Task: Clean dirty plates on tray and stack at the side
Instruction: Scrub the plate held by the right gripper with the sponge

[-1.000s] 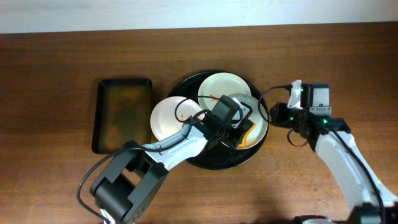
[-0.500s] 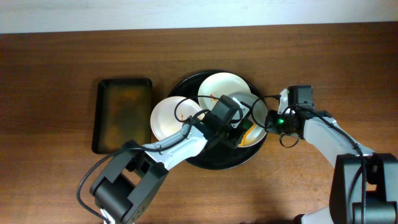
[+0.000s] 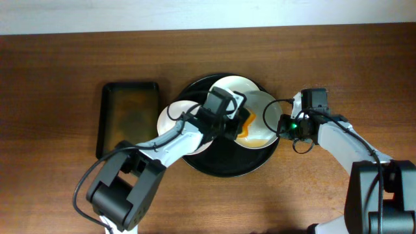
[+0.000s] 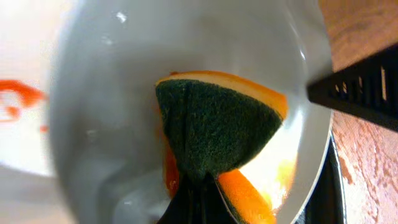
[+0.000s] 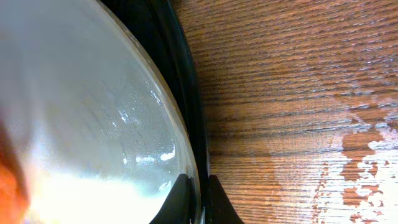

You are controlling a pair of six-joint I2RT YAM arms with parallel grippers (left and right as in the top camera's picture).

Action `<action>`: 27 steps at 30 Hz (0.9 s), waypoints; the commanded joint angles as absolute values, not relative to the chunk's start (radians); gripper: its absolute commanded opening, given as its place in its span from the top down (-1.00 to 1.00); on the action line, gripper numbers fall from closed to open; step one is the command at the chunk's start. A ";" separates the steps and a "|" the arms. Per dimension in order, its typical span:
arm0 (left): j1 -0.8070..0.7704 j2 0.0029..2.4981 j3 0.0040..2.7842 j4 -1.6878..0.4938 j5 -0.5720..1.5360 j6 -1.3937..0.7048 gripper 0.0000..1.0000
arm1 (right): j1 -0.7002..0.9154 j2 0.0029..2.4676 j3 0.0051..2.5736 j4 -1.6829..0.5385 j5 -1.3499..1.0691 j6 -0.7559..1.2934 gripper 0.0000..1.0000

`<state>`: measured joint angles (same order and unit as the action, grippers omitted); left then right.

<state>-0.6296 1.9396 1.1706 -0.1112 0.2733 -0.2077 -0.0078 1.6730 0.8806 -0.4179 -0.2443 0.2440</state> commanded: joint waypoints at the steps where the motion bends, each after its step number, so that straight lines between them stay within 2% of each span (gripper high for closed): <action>1: -0.604 1.948 1.185 -0.105 0.247 -0.232 1.00 | -0.010 1.691 0.881 -0.432 -0.232 0.240 0.92; 9: -0.606 1.946 1.187 -0.106 0.303 -0.232 1.00 | -0.010 1.581 0.883 -0.459 -0.235 0.243 0.92; 19: -0.610 1.858 1.187 -0.117 0.303 -0.232 1.00 | -0.010 1.562 0.883 -0.685 -0.277 0.243 0.92; 27: -0.738 1.859 1.186 -0.141 0.259 -0.232 1.00 | -0.010 1.562 0.883 -0.692 -0.277 0.243 0.92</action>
<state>-0.6891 1.8954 1.1706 -0.1284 0.2947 -0.2291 -0.0105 1.5772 0.8845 -0.6895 -0.2855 0.2531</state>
